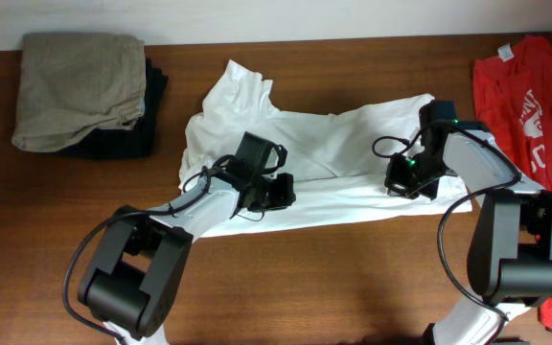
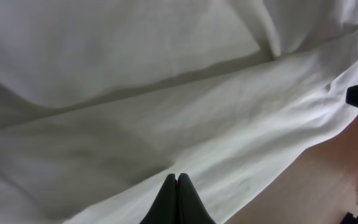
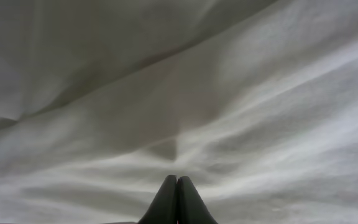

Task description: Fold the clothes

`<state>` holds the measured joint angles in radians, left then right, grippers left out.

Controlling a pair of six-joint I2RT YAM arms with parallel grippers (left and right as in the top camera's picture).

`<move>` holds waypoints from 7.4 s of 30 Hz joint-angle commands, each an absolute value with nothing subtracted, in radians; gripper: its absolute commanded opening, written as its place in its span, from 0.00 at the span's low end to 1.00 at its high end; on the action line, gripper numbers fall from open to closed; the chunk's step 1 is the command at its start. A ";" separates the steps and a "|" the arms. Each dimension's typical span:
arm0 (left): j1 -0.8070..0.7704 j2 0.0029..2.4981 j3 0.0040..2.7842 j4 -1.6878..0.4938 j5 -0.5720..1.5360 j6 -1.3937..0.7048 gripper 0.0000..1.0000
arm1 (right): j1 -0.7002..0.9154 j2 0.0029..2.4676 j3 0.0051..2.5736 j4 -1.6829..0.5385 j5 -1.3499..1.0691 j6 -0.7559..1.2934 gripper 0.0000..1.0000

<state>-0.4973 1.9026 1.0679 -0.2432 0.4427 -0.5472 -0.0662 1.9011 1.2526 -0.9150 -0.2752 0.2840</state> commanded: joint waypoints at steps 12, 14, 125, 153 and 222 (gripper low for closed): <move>-0.501 1.975 1.074 -0.237 0.355 -0.566 0.01 | -0.058 1.905 1.244 -0.900 -0.281 0.289 0.04; -0.501 1.975 1.082 -0.234 0.347 -0.569 0.01 | -0.058 1.905 1.244 -0.900 -0.280 0.289 0.04; 0.044 2.025 1.230 -1.031 -0.233 -0.472 0.32 | -0.061 1.835 1.120 -0.842 -0.060 0.309 0.04; 0.127 2.025 1.230 -1.025 -0.239 -0.470 0.34 | -0.038 1.619 1.127 -0.945 -0.193 0.292 0.04; -0.238 2.020 1.626 -0.307 0.031 -0.270 0.99 | 0.013 1.462 1.331 -1.123 -0.045 0.347 0.92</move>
